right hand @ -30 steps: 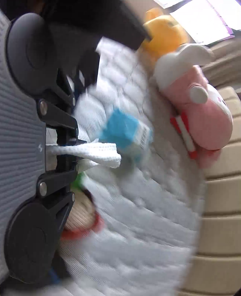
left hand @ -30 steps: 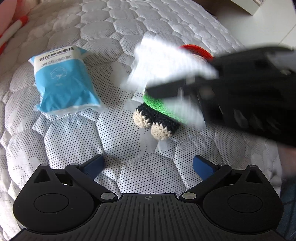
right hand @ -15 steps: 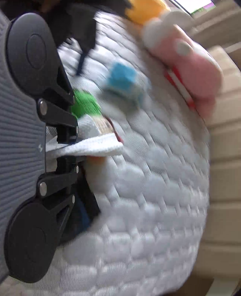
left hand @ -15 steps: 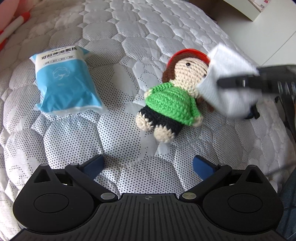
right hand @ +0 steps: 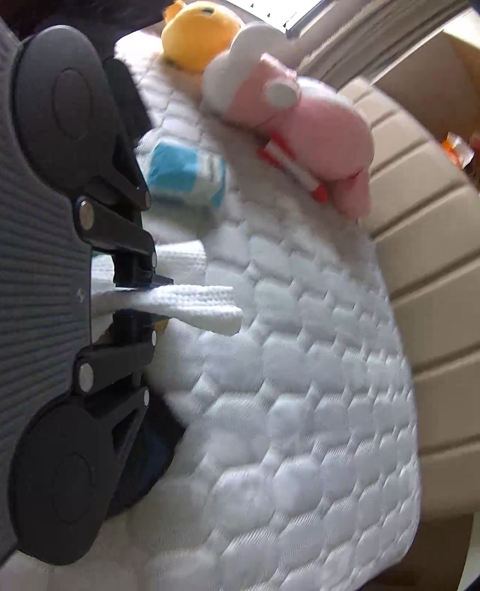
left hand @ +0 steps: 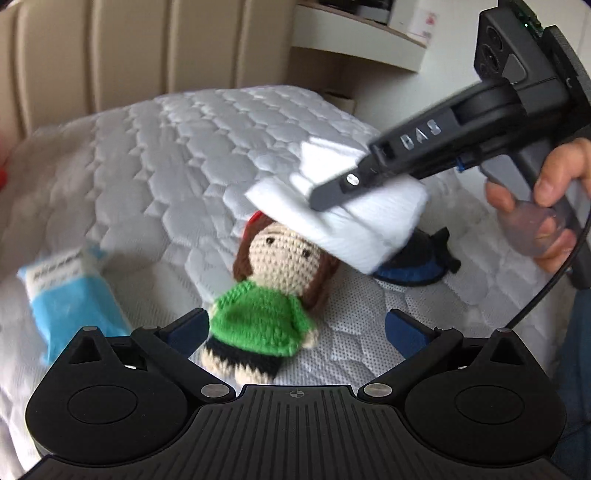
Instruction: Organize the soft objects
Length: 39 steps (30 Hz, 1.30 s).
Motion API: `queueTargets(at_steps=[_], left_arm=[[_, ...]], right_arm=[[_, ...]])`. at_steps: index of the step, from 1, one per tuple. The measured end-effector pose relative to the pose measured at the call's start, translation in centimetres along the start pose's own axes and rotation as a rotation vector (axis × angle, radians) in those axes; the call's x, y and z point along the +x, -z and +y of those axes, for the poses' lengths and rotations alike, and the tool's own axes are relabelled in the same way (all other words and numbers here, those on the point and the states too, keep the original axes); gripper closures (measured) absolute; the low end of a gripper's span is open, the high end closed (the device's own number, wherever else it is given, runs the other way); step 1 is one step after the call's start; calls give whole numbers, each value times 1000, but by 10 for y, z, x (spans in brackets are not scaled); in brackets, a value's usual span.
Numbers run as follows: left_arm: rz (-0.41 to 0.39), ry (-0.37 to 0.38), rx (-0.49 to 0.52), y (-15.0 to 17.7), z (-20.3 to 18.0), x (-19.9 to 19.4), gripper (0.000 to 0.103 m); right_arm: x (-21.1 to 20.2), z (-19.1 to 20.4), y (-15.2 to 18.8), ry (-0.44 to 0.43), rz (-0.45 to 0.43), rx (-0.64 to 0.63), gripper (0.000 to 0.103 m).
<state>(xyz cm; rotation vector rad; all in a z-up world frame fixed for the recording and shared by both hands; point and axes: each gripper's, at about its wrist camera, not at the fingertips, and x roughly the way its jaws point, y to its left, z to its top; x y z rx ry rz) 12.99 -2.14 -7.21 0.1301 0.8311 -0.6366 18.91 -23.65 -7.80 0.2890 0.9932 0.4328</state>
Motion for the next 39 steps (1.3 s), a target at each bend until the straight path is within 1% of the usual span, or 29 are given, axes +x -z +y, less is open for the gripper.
queueTargets(at_steps=[1, 3, 6, 8, 10, 11, 14, 17, 19, 22, 25, 26, 27, 28, 29, 30, 32, 33, 34, 37, 39], left_arm=[[4, -14, 13, -2, 0, 5, 0], [14, -46, 26, -6, 3, 20, 0], [34, -68, -14, -15, 14, 43, 0], [43, -45, -48, -21, 16, 57, 0], [41, 0, -44, -25, 10, 62, 0], [39, 21, -31, -27, 4, 61, 0], [32, 29, 44, -26, -21, 50, 0], [13, 66, 85, -19, -44, 28, 0], [1, 93, 80, -11, -53, 11, 0], [-2, 156, 77, 1, -59, -5, 0], [22, 204, 121, 12, -66, -11, 0], [30, 209, 146, 15, -69, -13, 0], [40, 211, 175, 17, -71, -14, 0], [52, 212, 198, 18, -73, -15, 0], [65, 214, 219, 18, -75, -16, 0], [79, 217, 232, 18, -75, -17, 0], [108, 242, 218, 20, -70, -20, 0], [101, 252, 209, 21, -67, -23, 0], [89, 244, 203, 23, -64, -26, 0], [87, 145, 184, 25, -52, -28, 0], [95, 117, 154, 25, -42, -29, 0]], right_arm=[[-4, -5, 2, 13, -4, 19, 92], [-18, -13, 3, 23, -40, 51, 92], [-45, -18, 2, -15, -118, 104, 92], [-61, -21, 4, -42, -170, 133, 92], [-72, -24, 5, -43, -206, 139, 92], [-74, -26, 6, -40, -211, 141, 92], [-71, -33, 4, -46, -195, 169, 92], [-69, -26, 4, -87, -177, 160, 92], [-69, -17, 6, -129, -168, 139, 92], [-67, 1, 12, -244, -126, 122, 92], [-55, 21, 25, -353, -38, 121, 92], [-49, 27, 29, -376, 2, 126, 92], [-42, 32, 34, -380, 44, 124, 92], [-36, 37, 40, -375, 86, 119, 92], [-31, 42, 45, -352, 121, 102, 92], [-28, 45, 50, -313, 138, 74, 92], [-26, 46, 53, -234, 159, 36, 91], [-25, 43, 53, -197, 164, 34, 91], [-25, 40, 51, -168, 165, 33, 91], [-28, 35, 47, -119, 156, 9, 93], [-29, 37, 47, -99, 144, -27, 94]])
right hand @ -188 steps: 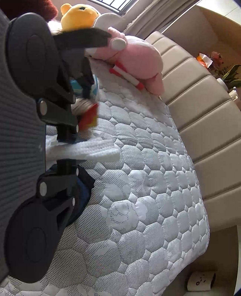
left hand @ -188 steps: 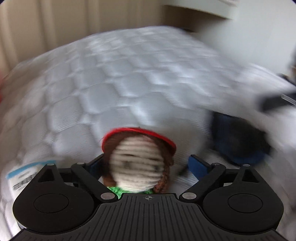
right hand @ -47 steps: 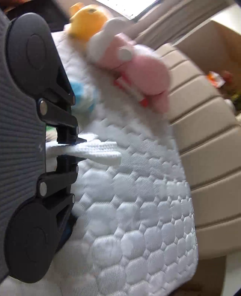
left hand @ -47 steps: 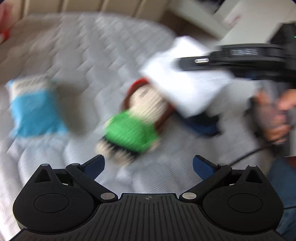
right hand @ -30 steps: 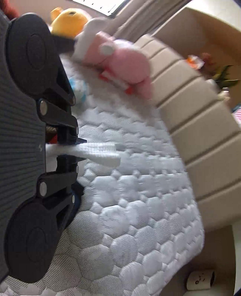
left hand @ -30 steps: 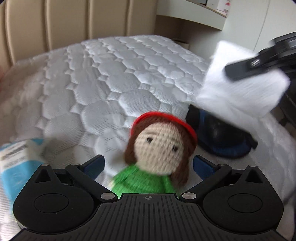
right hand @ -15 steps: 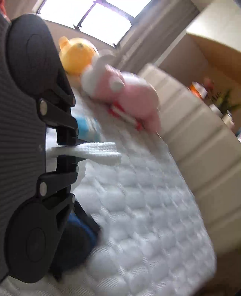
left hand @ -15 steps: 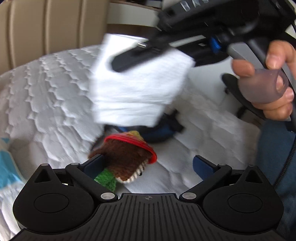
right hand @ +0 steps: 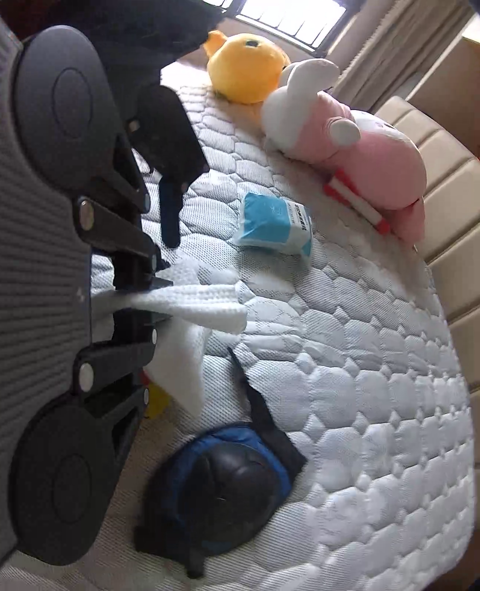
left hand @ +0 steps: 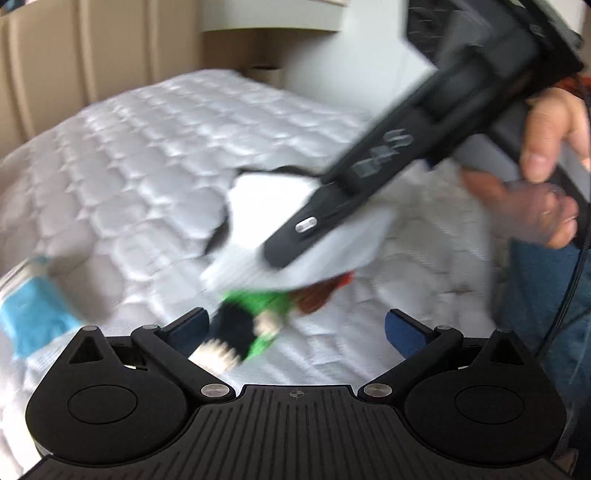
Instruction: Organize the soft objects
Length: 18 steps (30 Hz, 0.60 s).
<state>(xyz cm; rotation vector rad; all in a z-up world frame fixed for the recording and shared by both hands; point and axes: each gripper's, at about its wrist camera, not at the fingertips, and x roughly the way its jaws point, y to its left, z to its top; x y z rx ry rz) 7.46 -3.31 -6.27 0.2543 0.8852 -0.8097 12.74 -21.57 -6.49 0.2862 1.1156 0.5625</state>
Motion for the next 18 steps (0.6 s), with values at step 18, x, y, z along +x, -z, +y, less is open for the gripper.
queueTargets(at_steps=[18], left_arm=[[-42, -70, -26, 5, 12, 26, 0]], right_arm=[[-22, 9, 7, -57, -33, 30, 92]])
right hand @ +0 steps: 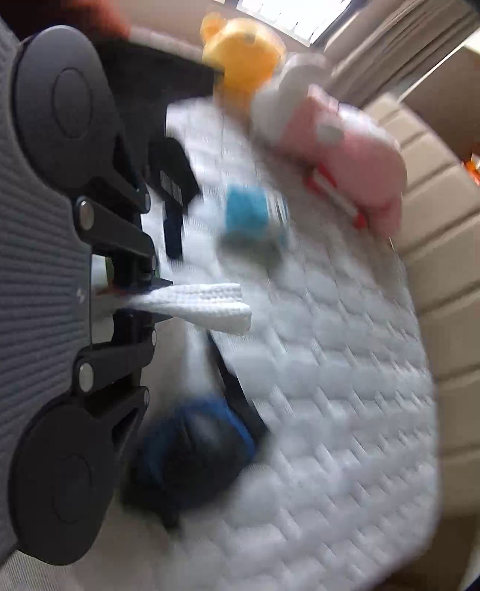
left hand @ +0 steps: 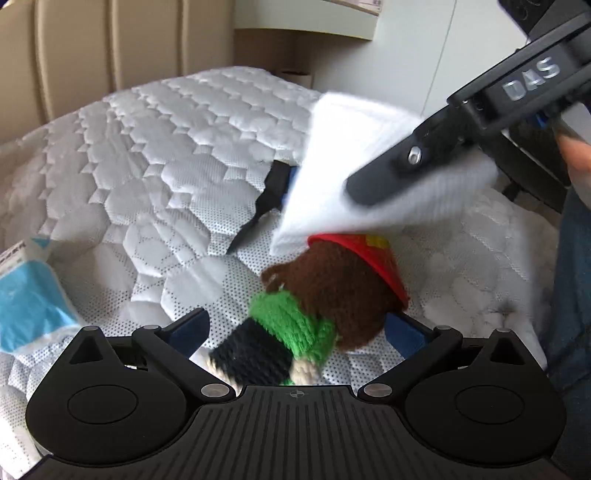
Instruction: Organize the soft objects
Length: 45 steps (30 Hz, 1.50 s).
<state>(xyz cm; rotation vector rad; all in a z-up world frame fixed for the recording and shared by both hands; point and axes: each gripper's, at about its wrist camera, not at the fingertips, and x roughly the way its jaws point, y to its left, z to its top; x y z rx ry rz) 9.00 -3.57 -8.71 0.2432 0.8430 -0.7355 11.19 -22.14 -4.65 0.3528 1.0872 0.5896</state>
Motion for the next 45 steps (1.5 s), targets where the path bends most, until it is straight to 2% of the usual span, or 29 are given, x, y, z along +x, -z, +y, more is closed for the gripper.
queueTargets(at_steps=[3, 4, 7, 12, 16, 19, 22, 23, 26, 29, 32, 35, 40, 45], left_arm=[[3, -54, 86, 0, -12, 1, 0], [5, -66, 116, 1, -16, 1, 0], [14, -76, 172, 2, -25, 0, 0], [32, -61, 182, 5, -24, 5, 0], [72, -34, 142, 6, -17, 9, 0], [136, 7, 44, 9, -5, 9, 0], [179, 72, -71, 12, 8, 15, 0], [175, 88, -91, 11, 10, 15, 0], [158, 148, -145, 10, 14, 16, 0], [139, 204, -215, 9, 20, 18, 0], [121, 243, -256, 8, 22, 22, 0], [111, 240, -225, 2, 14, 26, 0], [48, 194, -134, -4, 2, 24, 0], [-30, 203, -191, -12, 18, 17, 1]], right_arm=[[24, 5, 9, -90, 89, 61, 92], [31, 8, 12, -85, 114, 59, 92], [42, 12, 21, 6, 164, -4, 92], [27, 1, 20, 52, 166, -14, 94], [12, -7, 11, 82, 145, -12, 95], [0, -12, 7, 120, 123, -19, 95], [-15, -20, 4, 164, 108, -37, 90], [-18, -24, 5, 181, 116, -45, 87], [-14, -37, 7, 252, 135, -51, 87], [-9, -50, 5, 245, 138, -15, 87], [-5, -47, 1, 241, 144, -42, 87], [-4, -39, 3, 243, 165, -91, 87], [-3, -43, 0, 201, 128, -35, 89], [7, -37, -16, 136, 83, -14, 88]])
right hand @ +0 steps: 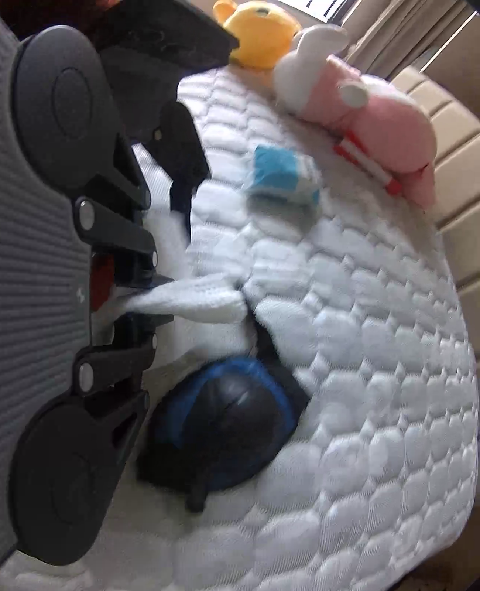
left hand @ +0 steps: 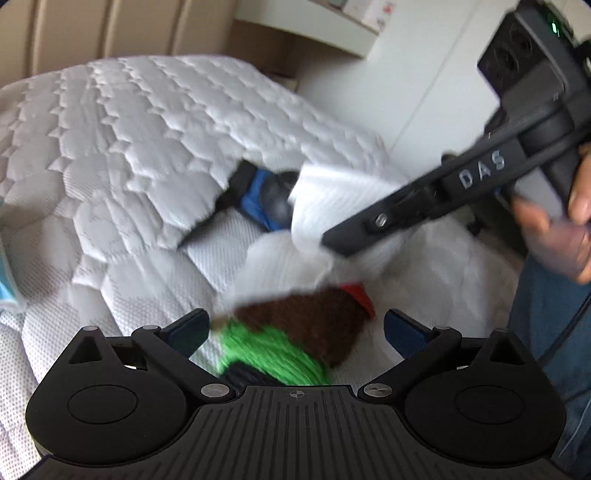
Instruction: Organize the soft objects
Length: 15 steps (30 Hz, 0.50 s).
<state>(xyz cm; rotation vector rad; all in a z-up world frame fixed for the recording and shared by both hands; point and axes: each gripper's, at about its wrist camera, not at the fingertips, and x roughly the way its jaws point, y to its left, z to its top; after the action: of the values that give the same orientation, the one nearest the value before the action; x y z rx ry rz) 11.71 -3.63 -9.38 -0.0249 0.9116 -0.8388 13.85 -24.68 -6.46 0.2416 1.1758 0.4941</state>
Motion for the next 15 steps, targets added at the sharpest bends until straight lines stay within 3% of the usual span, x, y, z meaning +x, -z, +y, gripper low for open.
queueTargets(at_steps=[2, 5, 11, 14, 15], left_arm=[[0, 9, -11, 0, 3, -1, 1], [30, 27, 2, 3, 0, 7, 1], [75, 8, 164, 3, -26, 41, 3], [59, -7, 280, 8, -42, 39, 19], [49, -13, 301, 10, -45, 35, 29]], right_arm=[[-1, 7, -3, 11, -35, -31, 88], [-10, 8, -4, 95, -87, -105, 88], [-17, -23, -6, 88, -111, 60, 88], [-25, -25, -6, 93, -155, 54, 87], [-26, -26, -6, 93, -165, 51, 87]])
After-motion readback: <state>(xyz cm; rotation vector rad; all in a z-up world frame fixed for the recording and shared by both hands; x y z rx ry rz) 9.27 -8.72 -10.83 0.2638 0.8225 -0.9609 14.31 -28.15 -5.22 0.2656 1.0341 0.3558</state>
